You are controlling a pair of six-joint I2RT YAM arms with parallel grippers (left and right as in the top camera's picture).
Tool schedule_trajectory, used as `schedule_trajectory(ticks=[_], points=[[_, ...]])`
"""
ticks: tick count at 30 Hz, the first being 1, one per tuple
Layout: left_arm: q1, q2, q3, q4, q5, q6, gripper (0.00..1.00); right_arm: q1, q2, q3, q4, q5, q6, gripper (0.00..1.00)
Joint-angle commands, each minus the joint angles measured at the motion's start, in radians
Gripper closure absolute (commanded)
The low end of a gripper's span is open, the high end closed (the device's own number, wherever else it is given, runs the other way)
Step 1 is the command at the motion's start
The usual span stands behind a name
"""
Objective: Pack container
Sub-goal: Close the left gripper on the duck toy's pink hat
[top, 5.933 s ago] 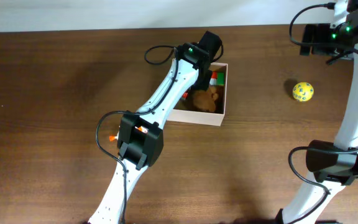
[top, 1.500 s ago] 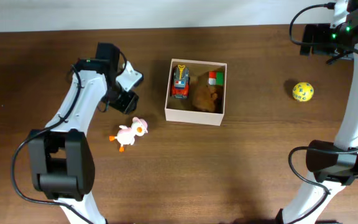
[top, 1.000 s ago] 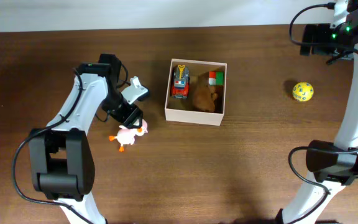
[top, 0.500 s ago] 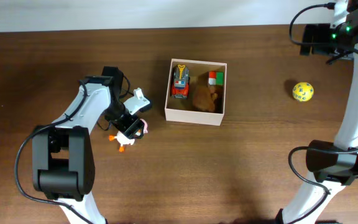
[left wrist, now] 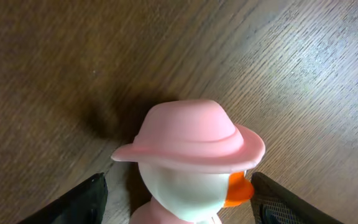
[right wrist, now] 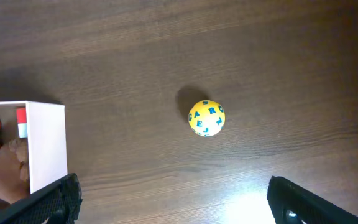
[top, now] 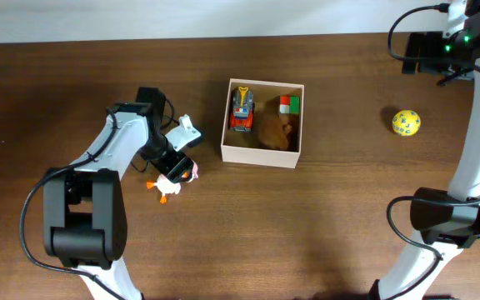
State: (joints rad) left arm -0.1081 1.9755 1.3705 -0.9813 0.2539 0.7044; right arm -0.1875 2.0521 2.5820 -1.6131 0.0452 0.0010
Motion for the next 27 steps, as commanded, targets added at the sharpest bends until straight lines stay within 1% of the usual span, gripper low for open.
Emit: schedule_trajectory(ticks=[1, 6, 8, 11, 14, 15, 16, 17, 19, 24, 27], points=[[0.001, -0.003, -0.015, 0.002, 0.001, 0.023, 0.25, -0.003, 0.002, 0.006, 0.001, 0.009, 0.008, 0.01], [0.001, -0.003, -0.015, 0.002, 0.001, 0.024, 0.25, -0.003, 0.002, 0.006, 0.001, 0.009, 0.008, 0.01], [0.001, -0.003, -0.015, 0.001, 0.001, 0.023, 0.26, -0.003, 0.002, 0.006, 0.001, 0.009, 0.008, 0.01], [0.001, -0.003, -0.015, -0.003, 0.001, 0.023, 0.41, -0.003, 0.002, 0.006, 0.001, 0.009, 0.008, 0.01], [0.001, -0.003, -0.015, -0.007, 0.001, 0.023, 0.58, -0.003, 0.002, 0.006, 0.001, 0.009, 0.008, 0.01], [0.001, -0.003, -0.015, -0.008, 0.001, 0.023, 0.62, -0.003, 0.002, 0.006, 0.001, 0.009, 0.008, 0.01], [0.001, -0.003, -0.015, -0.011, 0.001, 0.023, 0.64, -0.003, 0.002, 0.006, 0.001, 0.009, 0.008, 0.01], [0.001, -0.003, -0.015, -0.017, 0.001, 0.023, 0.72, -0.003, 0.002, 0.006, 0.001, 0.009, 0.008, 0.01], [0.001, -0.003, -0.015, -0.021, 0.001, 0.023, 0.78, -0.003, 0.002, 0.006, 0.001, 0.009, 0.008, 0.01], [0.001, -0.003, -0.003, -0.023, 0.001, 0.023, 0.79, -0.003, 0.002, 0.006, 0.001, 0.009, 0.008, 0.01], [0.001, -0.003, 0.037, -0.030, 0.001, 0.023, 0.79, -0.003, 0.002, 0.006, 0.001, 0.009, 0.008, 0.01]])
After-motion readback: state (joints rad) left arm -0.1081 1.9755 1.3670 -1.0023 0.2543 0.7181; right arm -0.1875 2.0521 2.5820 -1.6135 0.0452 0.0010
